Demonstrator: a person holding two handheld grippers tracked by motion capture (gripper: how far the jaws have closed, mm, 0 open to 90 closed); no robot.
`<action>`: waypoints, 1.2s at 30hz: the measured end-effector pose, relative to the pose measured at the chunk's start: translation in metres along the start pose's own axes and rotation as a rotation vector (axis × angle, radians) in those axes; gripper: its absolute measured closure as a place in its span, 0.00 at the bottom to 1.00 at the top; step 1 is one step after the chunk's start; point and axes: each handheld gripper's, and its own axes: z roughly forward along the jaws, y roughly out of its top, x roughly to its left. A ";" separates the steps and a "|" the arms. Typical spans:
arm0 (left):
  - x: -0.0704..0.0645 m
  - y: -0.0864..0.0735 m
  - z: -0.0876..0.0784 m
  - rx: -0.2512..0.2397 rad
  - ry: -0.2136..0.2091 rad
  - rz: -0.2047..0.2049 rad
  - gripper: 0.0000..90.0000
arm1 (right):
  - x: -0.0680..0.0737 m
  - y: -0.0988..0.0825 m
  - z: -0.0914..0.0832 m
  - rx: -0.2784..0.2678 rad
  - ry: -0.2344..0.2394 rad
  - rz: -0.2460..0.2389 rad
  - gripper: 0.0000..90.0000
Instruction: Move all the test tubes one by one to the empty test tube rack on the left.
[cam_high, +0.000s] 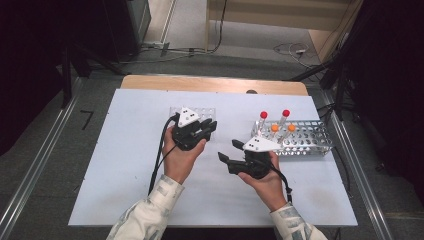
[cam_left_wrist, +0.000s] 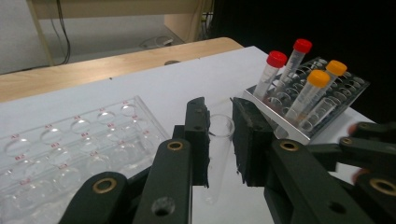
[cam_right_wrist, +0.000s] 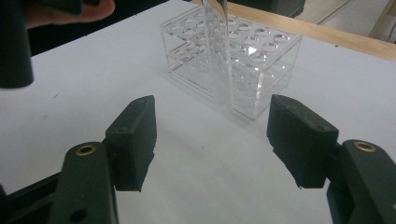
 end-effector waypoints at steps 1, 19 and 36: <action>0.001 0.002 0.001 -0.001 0.004 0.000 0.86 | -0.001 -0.002 -0.003 -0.002 0.000 0.002 0.35; 0.022 0.032 0.013 -0.031 0.067 -0.009 0.86 | -0.009 -0.018 -0.019 0.007 -0.011 0.017 0.35; 0.028 0.031 0.042 0.001 0.127 0.023 0.86 | -0.013 -0.018 -0.022 -0.013 0.000 0.036 0.27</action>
